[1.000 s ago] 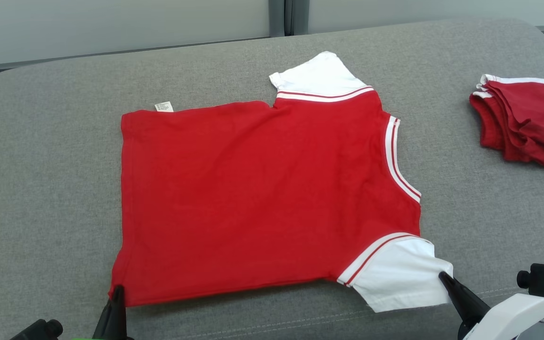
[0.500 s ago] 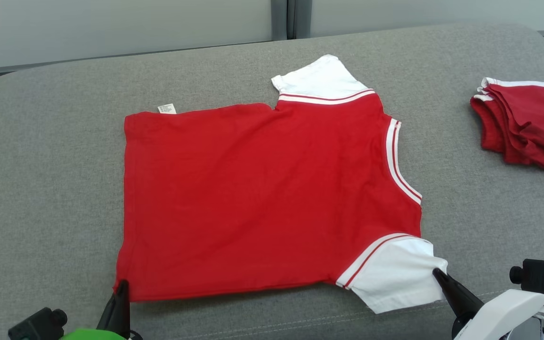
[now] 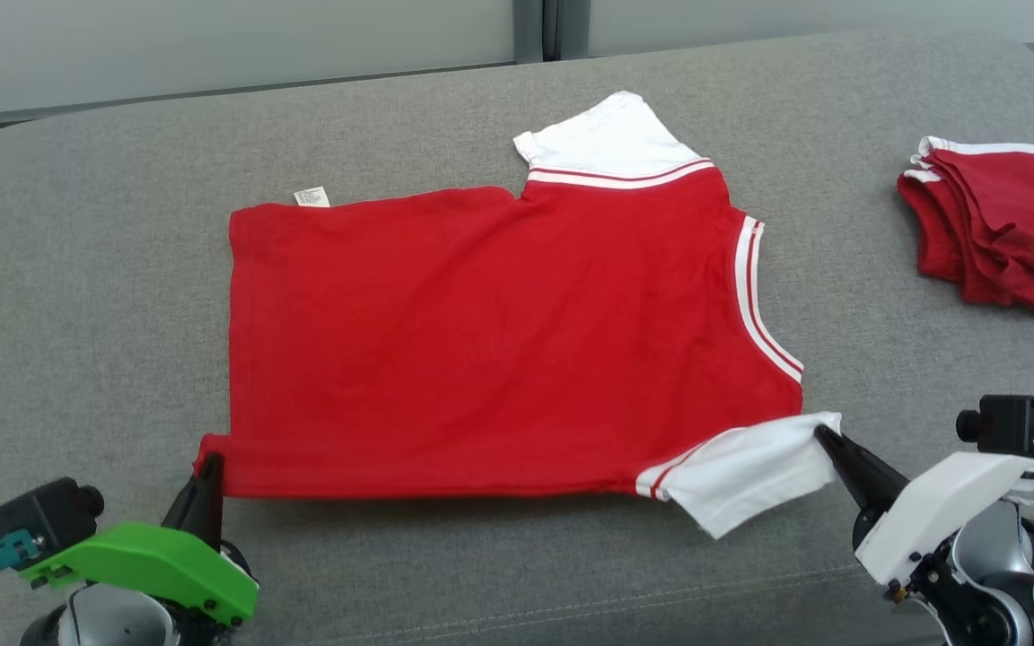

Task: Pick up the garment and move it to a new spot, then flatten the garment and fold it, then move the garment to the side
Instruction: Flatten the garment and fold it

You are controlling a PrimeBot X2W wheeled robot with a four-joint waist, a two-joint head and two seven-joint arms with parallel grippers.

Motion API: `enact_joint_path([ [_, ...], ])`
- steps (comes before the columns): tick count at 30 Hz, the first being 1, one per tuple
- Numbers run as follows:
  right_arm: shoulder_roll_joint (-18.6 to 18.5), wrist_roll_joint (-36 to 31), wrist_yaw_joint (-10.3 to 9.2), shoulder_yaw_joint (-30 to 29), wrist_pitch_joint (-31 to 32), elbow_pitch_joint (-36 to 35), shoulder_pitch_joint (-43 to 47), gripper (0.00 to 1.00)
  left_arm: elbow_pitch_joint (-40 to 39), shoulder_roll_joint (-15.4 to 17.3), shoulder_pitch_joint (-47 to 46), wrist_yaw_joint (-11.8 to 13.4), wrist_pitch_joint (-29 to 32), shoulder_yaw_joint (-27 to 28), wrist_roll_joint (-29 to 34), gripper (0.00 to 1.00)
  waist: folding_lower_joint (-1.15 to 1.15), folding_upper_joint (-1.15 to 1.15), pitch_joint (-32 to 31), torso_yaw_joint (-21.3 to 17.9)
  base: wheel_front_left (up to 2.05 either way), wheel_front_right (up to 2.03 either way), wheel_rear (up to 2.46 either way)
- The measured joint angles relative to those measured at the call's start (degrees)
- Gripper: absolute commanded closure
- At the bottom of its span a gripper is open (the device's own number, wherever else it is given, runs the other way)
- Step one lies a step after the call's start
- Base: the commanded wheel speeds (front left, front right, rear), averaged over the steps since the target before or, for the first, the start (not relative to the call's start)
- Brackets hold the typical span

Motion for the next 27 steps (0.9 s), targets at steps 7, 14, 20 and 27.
enact_joint_path([
  [7, -0.53, -0.71, 0.00, -0.77, 2.53, 9.56, -10.90, 1.00, 4.78, -2.54, -7.66, 1.67, 1.21, 1.29, -1.65, 1.00, 0.00, 0.00, 1.65, 0.02, 0.00, 0.00, 0.00],
  [14, -0.67, -2.60, 0.00, -0.51, 2.99, 19.79, -20.36, 1.00, 13.30, -5.20, -15.45, 1.79, 1.72, 0.35, -1.71, 1.00, 0.00, 0.00, 4.08, 0.32, 0.00, 0.00, 0.00],
  [20, -0.86, -3.45, 0.00, 1.25, 1.93, 26.58, -26.40, 1.00, 19.67, -6.30, -20.79, 2.29, 1.77, -0.34, -0.60, 1.00, 0.00, 0.00, 6.19, 0.38, 0.00, 0.00, 0.00],
  [27, -0.90, -3.65, 0.00, 1.51, -0.76, 33.40, -31.08, 0.81, 22.97, -7.03, -23.38, 2.41, 1.36, -0.97, -0.07, 0.00, 0.00, 0.00, 7.34, 0.17, 0.00, 0.00, 0.00],
])
